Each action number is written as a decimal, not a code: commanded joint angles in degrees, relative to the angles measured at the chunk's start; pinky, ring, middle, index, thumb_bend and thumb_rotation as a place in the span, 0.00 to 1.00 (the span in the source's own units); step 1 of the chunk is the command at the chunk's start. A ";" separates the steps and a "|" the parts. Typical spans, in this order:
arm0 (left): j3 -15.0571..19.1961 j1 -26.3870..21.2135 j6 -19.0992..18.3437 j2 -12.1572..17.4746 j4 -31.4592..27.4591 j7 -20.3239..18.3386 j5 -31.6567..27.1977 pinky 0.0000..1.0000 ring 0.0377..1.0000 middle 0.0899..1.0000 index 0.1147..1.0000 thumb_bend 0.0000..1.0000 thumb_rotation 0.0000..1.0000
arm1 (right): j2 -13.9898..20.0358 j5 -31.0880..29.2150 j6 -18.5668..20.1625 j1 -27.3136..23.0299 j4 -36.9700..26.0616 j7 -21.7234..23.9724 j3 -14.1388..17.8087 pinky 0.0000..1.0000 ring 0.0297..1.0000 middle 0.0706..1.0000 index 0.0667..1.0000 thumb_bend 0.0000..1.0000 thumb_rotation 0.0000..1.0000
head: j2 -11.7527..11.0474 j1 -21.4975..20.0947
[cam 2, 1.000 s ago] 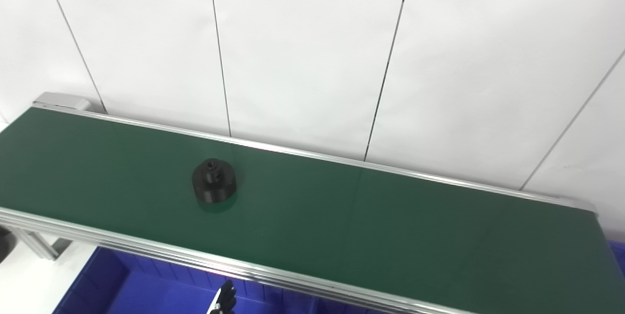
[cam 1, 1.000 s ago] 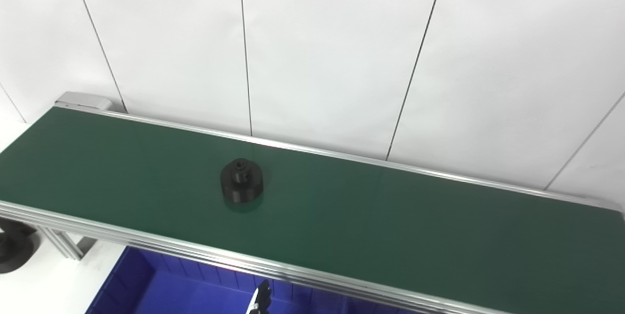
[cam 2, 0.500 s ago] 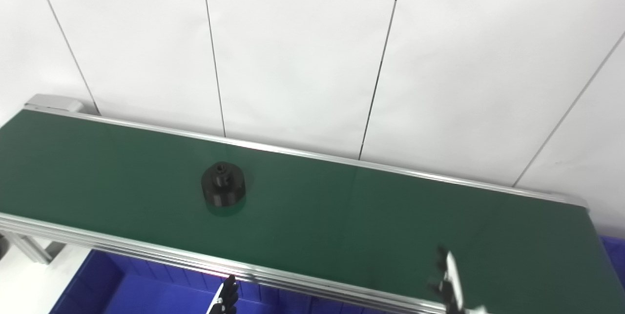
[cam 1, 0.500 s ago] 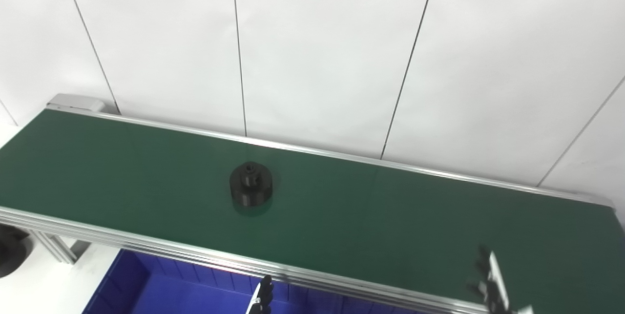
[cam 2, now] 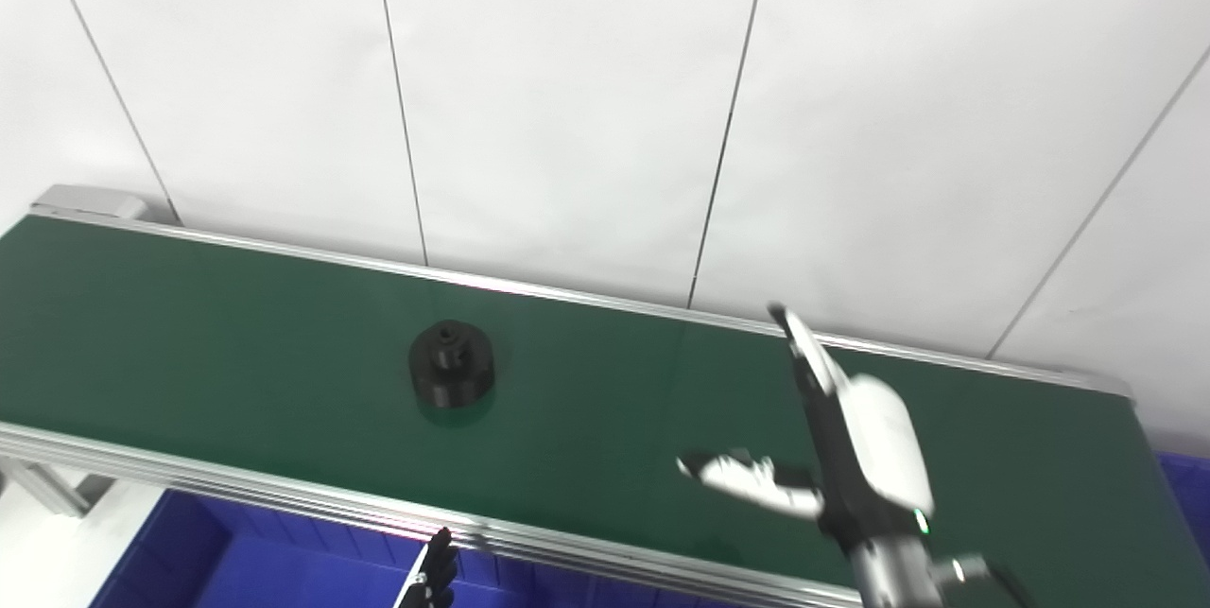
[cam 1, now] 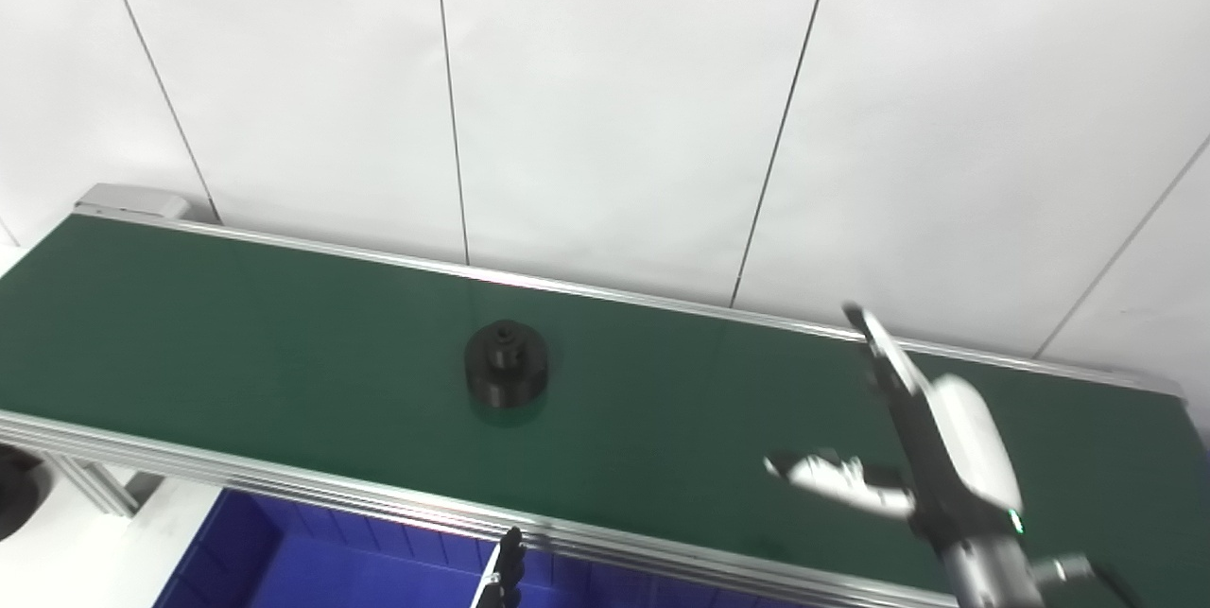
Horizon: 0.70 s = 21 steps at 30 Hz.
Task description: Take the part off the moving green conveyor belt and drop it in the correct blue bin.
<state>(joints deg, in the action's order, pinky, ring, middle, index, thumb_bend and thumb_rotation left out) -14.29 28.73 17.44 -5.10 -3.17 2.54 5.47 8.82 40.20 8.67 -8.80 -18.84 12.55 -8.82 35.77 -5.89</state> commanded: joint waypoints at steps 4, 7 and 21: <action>-1.57 0.71 0.26 -2.39 -2.48 0.12 0.48 1.00 1.00 1.00 1.00 0.52 1.00 | -0.89 2.17 2.33 -8.89 6.66 1.28 -3.31 0.72 0.88 0.92 0.95 1.00 0.65 | 0.13 0.15; -1.72 0.99 -0.40 -2.45 -2.98 0.11 0.62 1.00 1.00 1.00 1.00 0.53 0.99 | -1.44 2.86 2.57 -13.43 11.71 1.34 -5.18 0.71 0.88 0.91 0.94 1.00 0.64 | 0.26 0.17; -2.22 0.70 -0.18 -3.50 -2.14 0.39 0.49 1.00 1.00 1.00 1.00 0.56 0.96 | -4.87 6.60 5.07 -26.66 30.68 0.59 -12.94 0.65 0.87 0.91 0.92 1.00 0.58 | -0.12 1.59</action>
<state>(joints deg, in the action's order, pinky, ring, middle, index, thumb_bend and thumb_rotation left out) -14.47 29.27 15.84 -5.19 -4.69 2.60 5.91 4.62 46.47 13.84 -31.75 11.74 14.71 -21.63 35.69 -4.31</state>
